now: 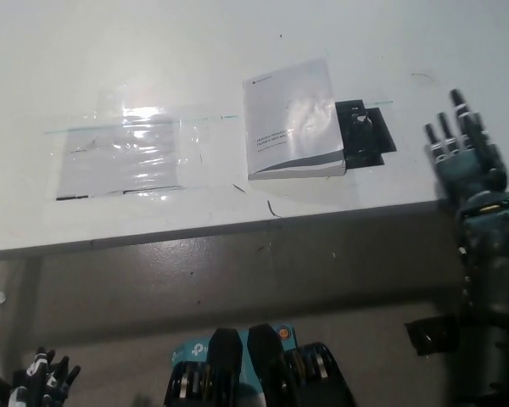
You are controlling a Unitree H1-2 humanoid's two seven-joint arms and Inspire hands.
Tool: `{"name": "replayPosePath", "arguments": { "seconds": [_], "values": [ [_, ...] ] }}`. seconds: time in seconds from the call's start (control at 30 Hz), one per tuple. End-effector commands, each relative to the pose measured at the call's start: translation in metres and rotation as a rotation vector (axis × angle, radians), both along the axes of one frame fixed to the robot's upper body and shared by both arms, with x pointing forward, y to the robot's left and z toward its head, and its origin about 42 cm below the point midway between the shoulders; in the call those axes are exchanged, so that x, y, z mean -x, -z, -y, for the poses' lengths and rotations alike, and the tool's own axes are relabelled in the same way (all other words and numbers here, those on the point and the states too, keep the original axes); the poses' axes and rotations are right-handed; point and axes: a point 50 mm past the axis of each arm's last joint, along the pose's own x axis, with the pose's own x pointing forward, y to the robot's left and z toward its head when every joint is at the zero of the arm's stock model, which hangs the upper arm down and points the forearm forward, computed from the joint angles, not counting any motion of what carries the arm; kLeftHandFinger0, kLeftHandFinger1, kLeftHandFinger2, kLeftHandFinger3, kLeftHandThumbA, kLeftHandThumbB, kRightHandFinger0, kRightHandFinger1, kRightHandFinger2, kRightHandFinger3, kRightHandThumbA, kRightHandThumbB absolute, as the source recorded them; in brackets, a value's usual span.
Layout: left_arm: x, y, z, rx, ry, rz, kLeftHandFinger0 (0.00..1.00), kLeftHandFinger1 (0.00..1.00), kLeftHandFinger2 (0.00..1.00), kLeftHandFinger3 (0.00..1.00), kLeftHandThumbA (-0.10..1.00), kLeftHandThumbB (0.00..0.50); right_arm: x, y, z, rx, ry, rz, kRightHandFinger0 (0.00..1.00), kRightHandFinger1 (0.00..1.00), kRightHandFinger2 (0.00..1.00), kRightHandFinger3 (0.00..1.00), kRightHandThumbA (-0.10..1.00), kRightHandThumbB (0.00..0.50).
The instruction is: The robot uses its right hand to slide under the cover of the book kept in the middle of the desk and open it
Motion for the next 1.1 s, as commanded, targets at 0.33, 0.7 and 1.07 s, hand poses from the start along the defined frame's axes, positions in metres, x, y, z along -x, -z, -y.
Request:
{"name": "replayPosePath", "arguments": {
  "seconds": [0.33, 0.7, 1.07],
  "values": [
    [0.001, -0.003, -0.007, -0.009, -0.019, 0.014, 0.75, 0.77, 0.79, 0.87, 0.95, 0.172, -0.018, -0.006, -0.069, 0.104, -0.112, 0.06, 0.73, 0.73, 0.85, 1.0, 1.0, 0.146],
    [0.004, -0.003, -0.006, -0.017, -0.02, 0.004, 0.75, 0.75, 0.78, 0.84, 0.98, 0.163, -0.019, -0.02, -0.086, 0.137, -0.16, 0.09, 0.88, 0.86, 0.94, 1.0, 1.0, 0.171],
    [0.004, -0.005, -0.005, -0.015, 0.008, 0.028, 0.79, 0.82, 0.85, 0.92, 1.0, 0.151, -0.017, -0.022, -0.089, 0.2, -0.199, 0.1, 0.81, 0.86, 0.94, 1.0, 1.0, 0.139]
  ]
}}
